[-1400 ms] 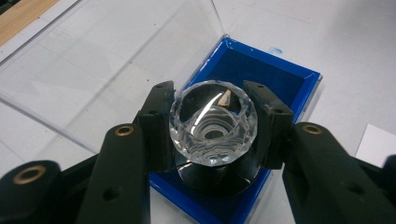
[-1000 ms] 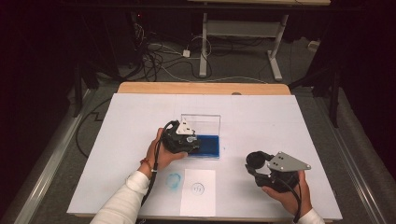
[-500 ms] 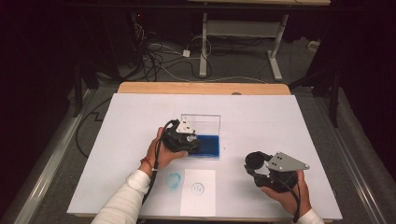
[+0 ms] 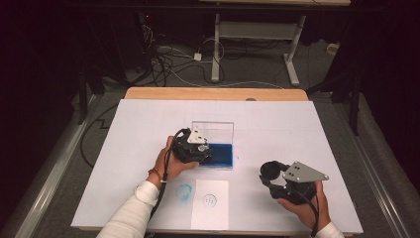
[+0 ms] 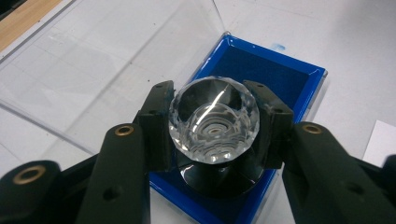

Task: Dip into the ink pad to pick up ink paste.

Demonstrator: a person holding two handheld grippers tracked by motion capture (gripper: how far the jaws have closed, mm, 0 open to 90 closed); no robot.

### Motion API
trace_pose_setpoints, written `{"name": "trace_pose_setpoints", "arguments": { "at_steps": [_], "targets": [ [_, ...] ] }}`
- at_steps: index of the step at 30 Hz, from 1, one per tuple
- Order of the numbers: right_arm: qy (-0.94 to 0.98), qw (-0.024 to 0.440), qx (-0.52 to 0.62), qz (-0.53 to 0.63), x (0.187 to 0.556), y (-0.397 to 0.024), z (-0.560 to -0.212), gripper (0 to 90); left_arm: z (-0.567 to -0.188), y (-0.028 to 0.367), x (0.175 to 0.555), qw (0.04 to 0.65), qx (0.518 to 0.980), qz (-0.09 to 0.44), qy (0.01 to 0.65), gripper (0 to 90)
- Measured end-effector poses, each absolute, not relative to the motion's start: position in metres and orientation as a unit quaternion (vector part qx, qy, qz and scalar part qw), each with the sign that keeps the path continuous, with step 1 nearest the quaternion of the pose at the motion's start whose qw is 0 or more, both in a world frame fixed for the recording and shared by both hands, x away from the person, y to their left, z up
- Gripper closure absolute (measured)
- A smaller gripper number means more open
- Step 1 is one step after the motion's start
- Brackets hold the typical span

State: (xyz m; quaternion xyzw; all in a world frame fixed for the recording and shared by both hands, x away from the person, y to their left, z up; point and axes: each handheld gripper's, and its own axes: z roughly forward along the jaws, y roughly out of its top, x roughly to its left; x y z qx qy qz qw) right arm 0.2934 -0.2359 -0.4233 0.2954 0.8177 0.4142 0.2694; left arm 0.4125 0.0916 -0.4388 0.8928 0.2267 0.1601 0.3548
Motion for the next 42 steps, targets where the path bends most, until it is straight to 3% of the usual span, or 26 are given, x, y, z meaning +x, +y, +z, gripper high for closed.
{"name": "trace_pose_setpoints", "arguments": {
  "at_steps": [42],
  "targets": [
    [0.806, 0.273, 0.303, 0.43, 0.297, -0.244, -0.419, 38.7, -0.394, 0.113, 0.419, 0.371, 0.88, 0.16, 0.249, 54.9]
  ]
}}
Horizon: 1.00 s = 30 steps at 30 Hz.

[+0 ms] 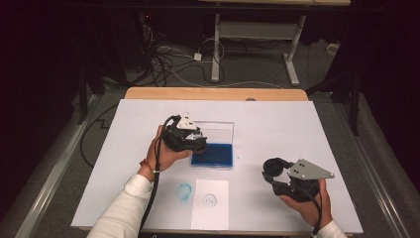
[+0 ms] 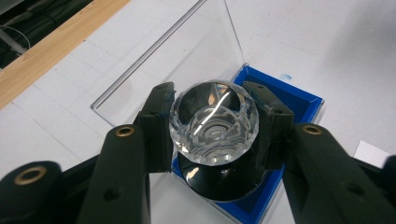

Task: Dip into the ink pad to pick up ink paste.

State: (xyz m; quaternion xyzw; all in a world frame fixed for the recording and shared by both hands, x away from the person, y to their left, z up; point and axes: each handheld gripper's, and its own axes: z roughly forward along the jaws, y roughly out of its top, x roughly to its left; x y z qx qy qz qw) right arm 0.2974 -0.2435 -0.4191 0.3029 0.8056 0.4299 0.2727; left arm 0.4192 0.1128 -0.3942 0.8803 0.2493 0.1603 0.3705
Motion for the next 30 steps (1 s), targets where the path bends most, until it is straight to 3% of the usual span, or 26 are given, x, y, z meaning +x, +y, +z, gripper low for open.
{"name": "trace_pose_setpoints", "arguments": {
  "at_steps": [20, 30],
  "targets": [
    [0.807, 0.271, 0.304, 0.428, 0.299, -0.242, -0.42, 38.7, -0.368, 0.106, 0.42, 0.38, 0.879, 0.17, 0.232, 54.9],
    [0.809, 0.275, 0.299, 0.425, 0.296, -0.243, -0.42, 38.7, -0.388, 0.092, 0.426, 0.367, 0.888, 0.154, 0.232, 54.9]
  ]
}}
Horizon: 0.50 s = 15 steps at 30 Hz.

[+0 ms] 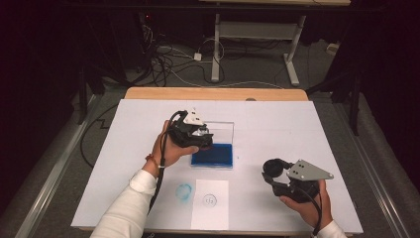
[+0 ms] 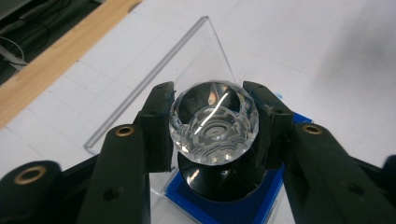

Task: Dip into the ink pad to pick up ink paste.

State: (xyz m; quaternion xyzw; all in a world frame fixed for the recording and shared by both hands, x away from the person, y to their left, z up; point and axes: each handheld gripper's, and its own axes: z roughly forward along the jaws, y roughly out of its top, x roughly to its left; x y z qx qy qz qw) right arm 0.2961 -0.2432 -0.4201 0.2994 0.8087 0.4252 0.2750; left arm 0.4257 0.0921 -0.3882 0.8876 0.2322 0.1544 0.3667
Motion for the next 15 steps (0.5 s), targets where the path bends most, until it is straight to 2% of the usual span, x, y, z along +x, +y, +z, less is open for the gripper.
{"name": "trace_pose_setpoints", "arguments": {
  "at_steps": [15],
  "targets": [
    [0.812, 0.276, 0.298, 0.419, 0.296, -0.241, -0.422, 38.7, -0.424, 0.087, 0.427, 0.343, 0.899, 0.134, 0.238, 54.9]
  ]
}}
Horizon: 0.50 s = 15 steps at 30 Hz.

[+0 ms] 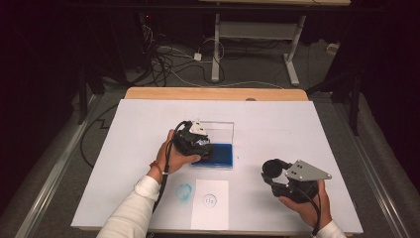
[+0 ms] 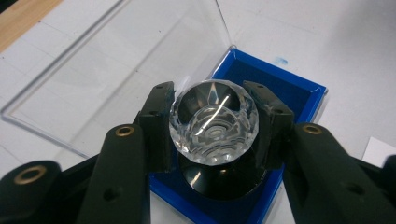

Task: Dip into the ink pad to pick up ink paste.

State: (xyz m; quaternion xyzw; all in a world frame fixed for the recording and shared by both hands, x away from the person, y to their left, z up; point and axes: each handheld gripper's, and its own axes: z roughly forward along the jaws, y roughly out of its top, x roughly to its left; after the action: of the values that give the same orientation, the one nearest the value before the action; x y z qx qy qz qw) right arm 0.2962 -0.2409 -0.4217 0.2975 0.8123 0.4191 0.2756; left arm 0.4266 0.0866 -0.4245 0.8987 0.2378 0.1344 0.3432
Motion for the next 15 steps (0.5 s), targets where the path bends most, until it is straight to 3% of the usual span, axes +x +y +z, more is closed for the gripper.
{"name": "trace_pose_setpoints", "arguments": {
  "at_steps": [15],
  "targets": [
    [0.815, 0.275, 0.296, 0.416, 0.2964, -0.2399, -0.4225, 38.6, -0.4332, 0.0876, 0.4222, 0.351, 0.896, 0.133, 0.239, 54.7]
  ]
}}
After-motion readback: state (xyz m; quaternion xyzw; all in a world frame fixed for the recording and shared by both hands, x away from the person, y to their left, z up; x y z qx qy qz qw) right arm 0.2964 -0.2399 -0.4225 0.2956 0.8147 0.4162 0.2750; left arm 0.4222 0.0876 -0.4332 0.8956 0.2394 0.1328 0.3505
